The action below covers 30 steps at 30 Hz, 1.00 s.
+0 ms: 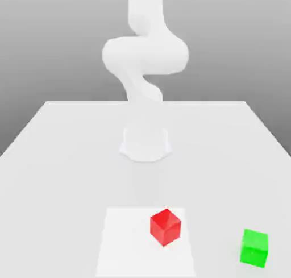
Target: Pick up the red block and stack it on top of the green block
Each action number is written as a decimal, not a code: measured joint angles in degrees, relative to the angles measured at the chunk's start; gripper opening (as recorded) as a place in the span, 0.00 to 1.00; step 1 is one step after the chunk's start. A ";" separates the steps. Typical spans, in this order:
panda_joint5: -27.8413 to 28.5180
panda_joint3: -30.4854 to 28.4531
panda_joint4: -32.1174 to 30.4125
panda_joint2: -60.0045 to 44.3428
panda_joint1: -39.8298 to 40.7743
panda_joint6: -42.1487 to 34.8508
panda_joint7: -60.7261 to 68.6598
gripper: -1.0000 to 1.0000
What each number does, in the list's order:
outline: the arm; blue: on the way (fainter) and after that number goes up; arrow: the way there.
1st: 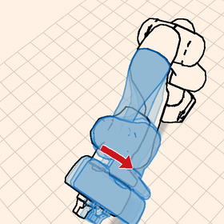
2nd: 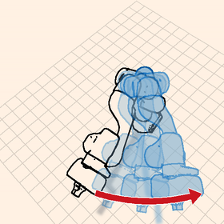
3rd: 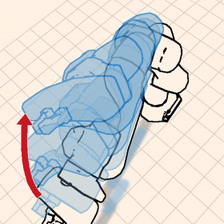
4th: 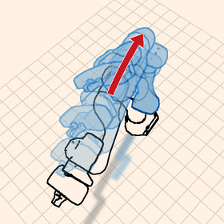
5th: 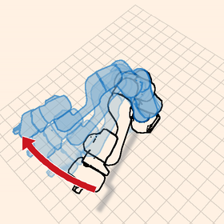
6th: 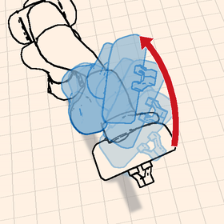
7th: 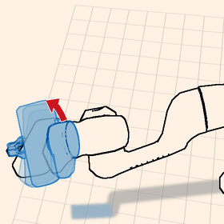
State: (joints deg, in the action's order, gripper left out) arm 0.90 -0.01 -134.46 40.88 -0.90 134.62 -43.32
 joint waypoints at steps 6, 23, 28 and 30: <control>1.92 -0.65 -6.89 -13.12 -2.42 7.42 6.88 0.50; -1.30 -0.67 -21.74 -48.37 -6.45 29.25 27.90 0.50; -1.57 -0.41 -20.78 -55.77 -6.24 35.53 28.22 0.00; -1.52 -0.40 -20.78 -55.77 -6.22 35.49 28.17 0.00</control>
State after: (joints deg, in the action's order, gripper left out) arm -0.62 -0.41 -155.24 -14.90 -7.12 170.11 -15.15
